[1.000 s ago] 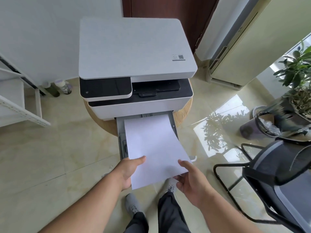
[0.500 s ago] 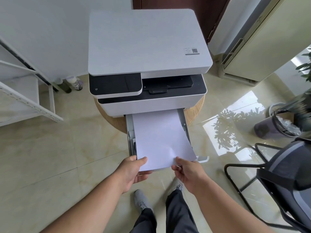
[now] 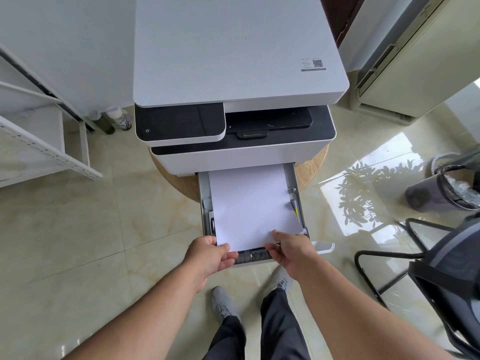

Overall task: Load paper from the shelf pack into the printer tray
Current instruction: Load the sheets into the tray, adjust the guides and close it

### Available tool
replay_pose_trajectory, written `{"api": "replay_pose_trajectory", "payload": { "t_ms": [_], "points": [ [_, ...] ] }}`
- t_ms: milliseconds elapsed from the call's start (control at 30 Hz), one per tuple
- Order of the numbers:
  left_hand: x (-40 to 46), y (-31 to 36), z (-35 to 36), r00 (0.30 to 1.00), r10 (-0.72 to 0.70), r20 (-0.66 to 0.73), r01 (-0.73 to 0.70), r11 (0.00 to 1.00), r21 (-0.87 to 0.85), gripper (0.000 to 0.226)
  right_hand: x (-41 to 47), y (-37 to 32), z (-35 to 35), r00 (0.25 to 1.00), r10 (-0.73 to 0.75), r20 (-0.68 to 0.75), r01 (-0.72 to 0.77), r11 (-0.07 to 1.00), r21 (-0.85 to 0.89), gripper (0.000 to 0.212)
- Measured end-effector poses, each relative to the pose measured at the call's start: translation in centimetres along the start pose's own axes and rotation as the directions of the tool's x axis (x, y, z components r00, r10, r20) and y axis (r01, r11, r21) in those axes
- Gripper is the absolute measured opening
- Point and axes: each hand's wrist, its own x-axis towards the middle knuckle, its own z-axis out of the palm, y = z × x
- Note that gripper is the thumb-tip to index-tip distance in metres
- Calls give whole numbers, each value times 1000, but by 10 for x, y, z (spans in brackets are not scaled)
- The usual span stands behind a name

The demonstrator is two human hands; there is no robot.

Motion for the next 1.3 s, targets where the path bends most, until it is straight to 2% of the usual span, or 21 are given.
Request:
{"api": "replay_pose_trajectory", "payload": {
  "t_ms": [67, 133, 267, 300, 367, 400, 433, 467, 500, 533, 600, 667, 733, 833, 900, 1000, 1067, 1233, 1300],
  "points": [
    [0, -1, 2, 999, 7, -38, -5, 999, 36, 11, -1, 1, 0, 1000, 1, -13, -1, 1000, 17, 24],
    [1, -3, 1, 997, 17, -78, -11, 996, 85, 7, -3, 4, -1, 1000, 2, -14, -2, 999, 44, 24],
    [-1, -3, -3, 985, 59, -163, -24, 978, 207, 19, -15, 7, -12, 999, -28, -28, 30, 998, 47, 5],
    [-2, -3, -5, 982, 72, -176, -28, 970, 243, 19, -17, 8, -17, 998, -45, -39, 46, 998, 33, 8],
    [-6, -5, -7, 970, 142, -197, -66, 934, 351, 16, -21, 12, -25, 991, -119, -57, 114, 990, -78, 21],
    [-7, -8, -8, 949, 248, -197, -117, 854, 507, 14, -22, 15, -29, 976, -206, -69, 182, 949, -257, 23],
    [-9, -12, -10, 910, 384, -155, -178, 702, 690, 12, -21, 18, -32, 940, -336, -51, 264, 817, -513, 21],
    [-10, -17, -11, 856, 515, -55, -256, 514, 819, 13, -24, 21, -34, 890, -454, 34, 332, 596, -731, 19],
    [-11, -22, -10, 777, 623, 89, -369, 336, 866, 20, -26, 24, -34, 834, -524, 174, 398, 351, -847, 22],
    [-12, -26, -8, 707, 663, 247, -481, 194, 855, 28, -27, 26, -34, 781, -531, 328, 462, 139, -876, 28],
    [-12, -30, 1, 632, 609, 479, -600, -6, 800, 48, -24, 30, -33, 699, -469, 540, 533, -162, -830, 40],
    [-10, -30, 10, 672, 478, 566, -597, -103, 796, 62, -19, 34, -34, 657, -426, 622, 532, -322, -783, 45],
    [-8, -29, 15, 706, 405, 581, -565, -172, 807, 69, -13, 37, -37, 639, -426, 640, 521, -372, -768, 42],
    [-5, -32, 18, 696, 401, 596, -540, -255, 802, 72, -5, 44, -38, 583, -473, 661, 502, -431, -750, 40],
    [0, -36, 18, 677, 428, 599, -540, -264, 799, 70, -2, 46, -38, 521, -520, 677, 505, -451, -736, 42],
    [4, -39, 14, 642, 456, 617, -556, -277, 783, 63, -2, 47, -37, 474, -553, 686, 517, -456, -724, 43],
    [5, -39, 12, 635, 452, 626, -551, -303, 777, 57, -1, 47, -36, 463, -556, 690, 526, -454, -720, 43],
    [5, -39, 13, 641, 481, 599, -554, -251, 794, 46, 3, 49, -37, 458, -553, 696, 533, -455, -713, 34],
    [5, -40, 14, 636, 491, 596, -537, -273, 798, 43, 5, 51, -37, 458, -552, 697, 532, -458, -712, 30]
  ]
}}
